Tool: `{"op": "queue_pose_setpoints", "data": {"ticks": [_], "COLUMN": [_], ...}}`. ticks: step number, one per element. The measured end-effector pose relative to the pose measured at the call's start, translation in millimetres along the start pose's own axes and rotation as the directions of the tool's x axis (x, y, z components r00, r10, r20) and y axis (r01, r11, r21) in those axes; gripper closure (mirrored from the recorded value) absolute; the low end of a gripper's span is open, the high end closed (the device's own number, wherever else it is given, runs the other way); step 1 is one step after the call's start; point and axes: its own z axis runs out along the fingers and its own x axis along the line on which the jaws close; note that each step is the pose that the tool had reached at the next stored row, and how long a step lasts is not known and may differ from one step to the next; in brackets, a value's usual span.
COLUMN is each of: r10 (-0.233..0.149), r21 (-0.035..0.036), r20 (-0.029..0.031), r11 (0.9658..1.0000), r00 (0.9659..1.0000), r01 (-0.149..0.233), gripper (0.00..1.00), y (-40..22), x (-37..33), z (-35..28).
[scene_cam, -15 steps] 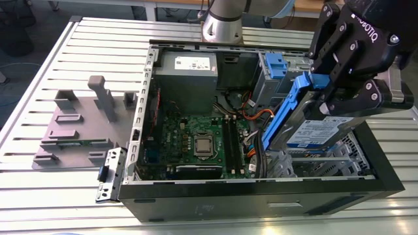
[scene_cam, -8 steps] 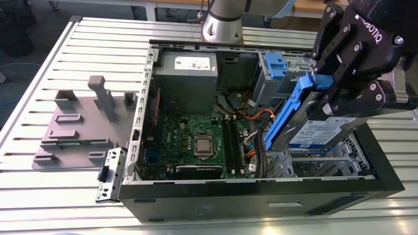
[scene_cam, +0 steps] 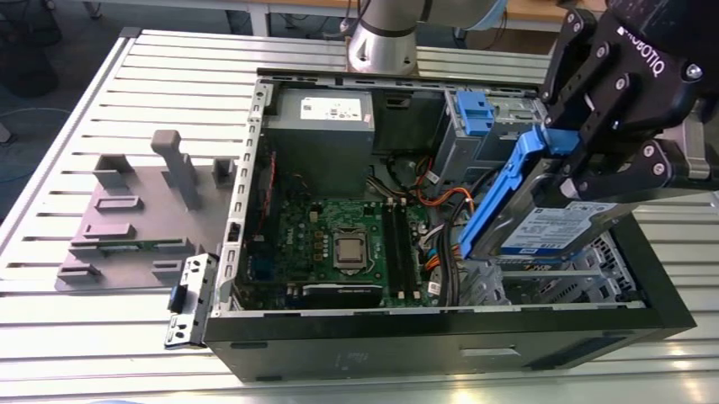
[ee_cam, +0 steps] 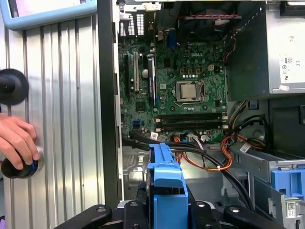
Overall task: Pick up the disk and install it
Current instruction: 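Pick up the disk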
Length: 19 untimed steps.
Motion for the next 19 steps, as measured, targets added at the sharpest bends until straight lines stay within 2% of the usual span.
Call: {"op": "queue_pose_setpoints", "data": {"ticks": [19], "r10": [0.000], "r21": [0.0000], "r20": [0.0000], "r11": [1.0000], "r00": [1.0000], "r01": [0.000], "gripper": [0.64], "y": [-8.9], "x": [-0.4], "z": [1.8]}}
